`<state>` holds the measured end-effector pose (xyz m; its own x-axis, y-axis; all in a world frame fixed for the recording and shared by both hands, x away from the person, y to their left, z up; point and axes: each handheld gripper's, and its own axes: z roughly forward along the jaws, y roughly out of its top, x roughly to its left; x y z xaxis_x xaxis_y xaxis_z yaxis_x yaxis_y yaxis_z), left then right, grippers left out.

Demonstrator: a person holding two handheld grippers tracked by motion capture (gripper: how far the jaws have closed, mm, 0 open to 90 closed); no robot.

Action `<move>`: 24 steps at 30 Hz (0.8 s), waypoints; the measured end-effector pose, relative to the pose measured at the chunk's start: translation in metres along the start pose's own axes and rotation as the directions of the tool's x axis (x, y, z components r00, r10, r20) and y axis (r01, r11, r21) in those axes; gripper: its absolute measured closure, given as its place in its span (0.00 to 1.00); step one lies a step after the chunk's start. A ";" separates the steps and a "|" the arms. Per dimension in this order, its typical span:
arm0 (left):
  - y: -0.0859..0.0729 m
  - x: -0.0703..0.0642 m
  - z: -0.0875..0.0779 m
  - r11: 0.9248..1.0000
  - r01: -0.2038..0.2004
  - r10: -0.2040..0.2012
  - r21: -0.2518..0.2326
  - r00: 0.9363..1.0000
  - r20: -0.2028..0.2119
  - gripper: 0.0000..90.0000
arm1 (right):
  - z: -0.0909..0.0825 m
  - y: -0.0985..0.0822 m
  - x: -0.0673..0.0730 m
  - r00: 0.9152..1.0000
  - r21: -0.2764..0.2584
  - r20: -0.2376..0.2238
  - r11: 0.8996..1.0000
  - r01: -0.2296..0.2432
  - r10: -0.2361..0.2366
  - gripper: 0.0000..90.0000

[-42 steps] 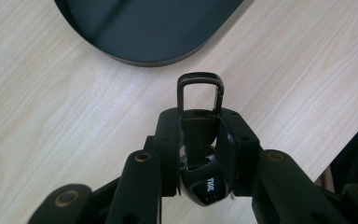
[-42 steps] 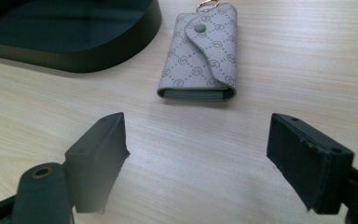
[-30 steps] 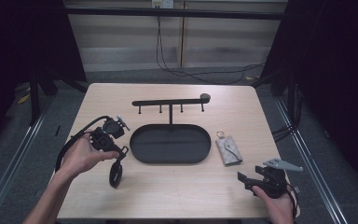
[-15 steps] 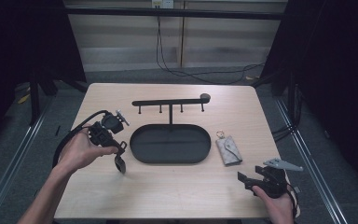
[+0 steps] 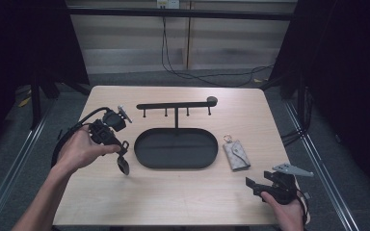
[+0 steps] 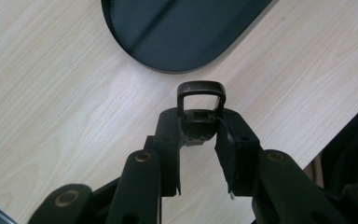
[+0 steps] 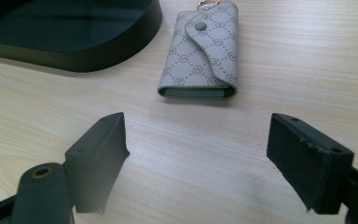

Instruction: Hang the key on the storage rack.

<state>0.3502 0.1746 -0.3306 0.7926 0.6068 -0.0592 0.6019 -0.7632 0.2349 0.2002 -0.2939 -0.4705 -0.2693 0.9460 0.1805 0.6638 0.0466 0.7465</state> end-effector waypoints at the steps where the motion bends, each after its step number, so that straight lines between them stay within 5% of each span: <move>1: 0.000 0.000 0.000 1.000 0.002 -0.002 0.005 1.000 0.001 0.79 | 0.000 0.000 0.000 1.000 0.000 0.000 1.000 0.000 0.000 0.22; 12: 0.007 0.004 -0.009 1.000 -0.001 0.001 0.011 1.000 0.001 0.79 | 0.000 0.000 0.000 1.000 0.002 -0.003 1.000 -0.001 0.001 0.22; 20: 0.015 0.005 -0.017 0.998 0.058 -0.058 -0.004 0.998 -0.028 0.79 | 0.000 0.000 0.000 1.000 0.002 -0.003 1.000 0.002 -0.002 0.22; 24: 0.024 0.002 -0.022 1.000 0.029 -0.028 0.002 0.999 -0.022 0.79 | 0.001 0.000 0.001 1.000 0.005 -0.001 1.000 0.002 -0.002 0.22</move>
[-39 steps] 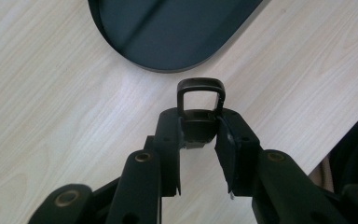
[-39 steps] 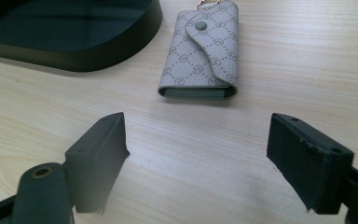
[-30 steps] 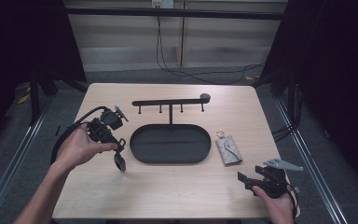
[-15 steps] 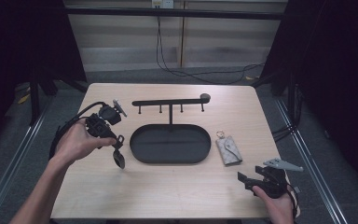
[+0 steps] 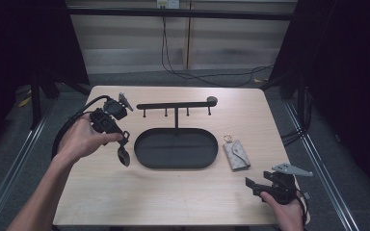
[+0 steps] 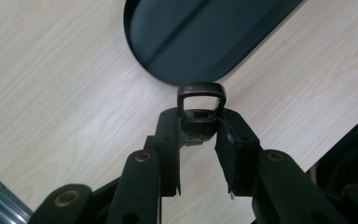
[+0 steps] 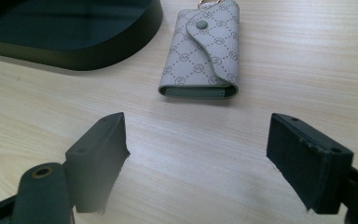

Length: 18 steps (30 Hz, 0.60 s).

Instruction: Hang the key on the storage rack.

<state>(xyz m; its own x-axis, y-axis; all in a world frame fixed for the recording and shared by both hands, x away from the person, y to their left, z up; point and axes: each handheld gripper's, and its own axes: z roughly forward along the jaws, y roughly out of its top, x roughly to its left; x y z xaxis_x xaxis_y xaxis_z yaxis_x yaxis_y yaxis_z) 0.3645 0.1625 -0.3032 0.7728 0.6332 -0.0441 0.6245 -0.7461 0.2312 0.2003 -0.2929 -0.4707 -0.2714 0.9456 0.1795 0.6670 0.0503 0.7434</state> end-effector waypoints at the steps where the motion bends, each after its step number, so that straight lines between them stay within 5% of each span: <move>1: 0.002 -0.001 -0.002 1.000 -0.004 0.004 0.003 1.000 -0.005 0.79 | 0.000 0.000 0.000 1.000 0.000 0.000 1.000 0.000 0.000 0.22; 18: 0.020 0.003 -0.011 1.000 0.002 -0.002 0.010 1.000 -0.012 0.79 | 0.001 0.000 0.000 1.000 0.005 -0.007 1.000 0.003 -0.003 0.22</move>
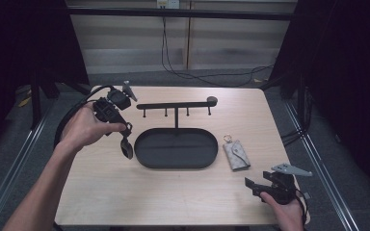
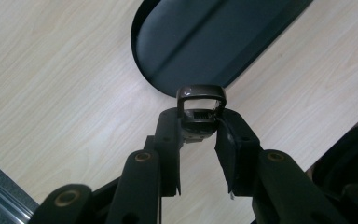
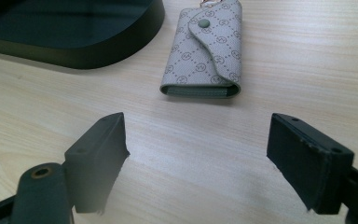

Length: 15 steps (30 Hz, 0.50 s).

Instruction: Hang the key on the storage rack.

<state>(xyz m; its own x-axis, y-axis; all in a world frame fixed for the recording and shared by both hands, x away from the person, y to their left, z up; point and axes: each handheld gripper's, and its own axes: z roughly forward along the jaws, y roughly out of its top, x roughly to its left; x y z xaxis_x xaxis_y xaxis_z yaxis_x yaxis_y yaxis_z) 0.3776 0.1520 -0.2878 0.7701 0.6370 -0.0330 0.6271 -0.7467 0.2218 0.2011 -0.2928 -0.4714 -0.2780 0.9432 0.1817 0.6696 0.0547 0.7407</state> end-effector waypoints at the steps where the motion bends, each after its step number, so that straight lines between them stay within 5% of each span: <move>1: 0.001 0.000 0.002 1.000 -0.010 0.010 0.007 1.000 0.005 0.79 | 0.000 0.000 0.000 1.000 0.001 -0.002 1.000 -0.003 0.003 0.21; 15: 0.025 0.004 0.002 1.000 -0.002 0.002 0.021 1.000 0.000 0.79 | -0.002 0.000 0.003 0.999 -0.025 -0.023 0.999 0.023 -0.024 0.18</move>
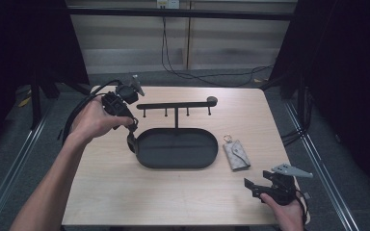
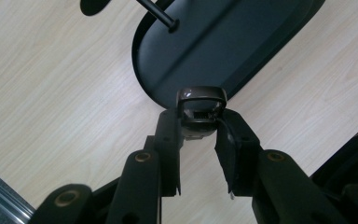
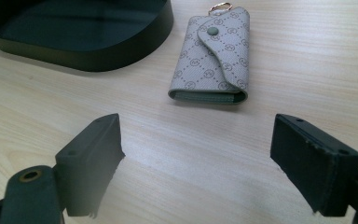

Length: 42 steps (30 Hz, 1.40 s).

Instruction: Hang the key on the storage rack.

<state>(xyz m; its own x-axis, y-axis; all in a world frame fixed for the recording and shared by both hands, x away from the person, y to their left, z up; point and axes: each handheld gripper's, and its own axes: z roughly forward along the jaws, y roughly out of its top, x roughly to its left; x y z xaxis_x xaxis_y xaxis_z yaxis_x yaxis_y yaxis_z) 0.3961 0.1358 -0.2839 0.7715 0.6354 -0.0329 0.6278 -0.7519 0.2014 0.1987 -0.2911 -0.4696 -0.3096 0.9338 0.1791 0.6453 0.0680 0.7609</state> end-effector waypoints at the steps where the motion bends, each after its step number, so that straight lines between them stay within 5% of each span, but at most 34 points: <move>1: 0.000 0.000 0.000 1.000 0.000 0.000 0.000 1.000 0.000 0.79 | 0.000 0.000 0.000 1.000 0.000 0.002 1.000 -0.001 0.001 0.17; 13: 0.021 0.008 0.017 0.999 0.034 -0.034 0.029 0.999 -0.004 0.79 | 0.001 0.000 0.000 1.000 0.014 -0.009 1.000 -0.003 0.003 0.17; 25: 0.042 0.004 0.024 0.997 0.019 -0.017 0.073 0.999 -0.031 0.78 | 0.001 0.000 0.001 1.000 0.018 -0.021 1.000 0.012 -0.012 0.17; 42: 0.052 0.015 0.033 0.991 0.110 -0.109 0.069 0.994 -0.025 0.78 | 0.001 0.000 0.002 0.999 0.018 -0.028 0.999 0.028 -0.028 0.17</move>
<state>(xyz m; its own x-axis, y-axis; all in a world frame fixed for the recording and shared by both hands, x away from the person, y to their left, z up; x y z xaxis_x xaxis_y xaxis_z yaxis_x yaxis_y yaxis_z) 0.4439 0.1001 -0.3058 0.6957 0.7177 -0.0302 0.7148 -0.6875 0.1283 0.1991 -0.2888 -0.4701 -0.3466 0.9216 0.1750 0.6489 0.1008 0.7542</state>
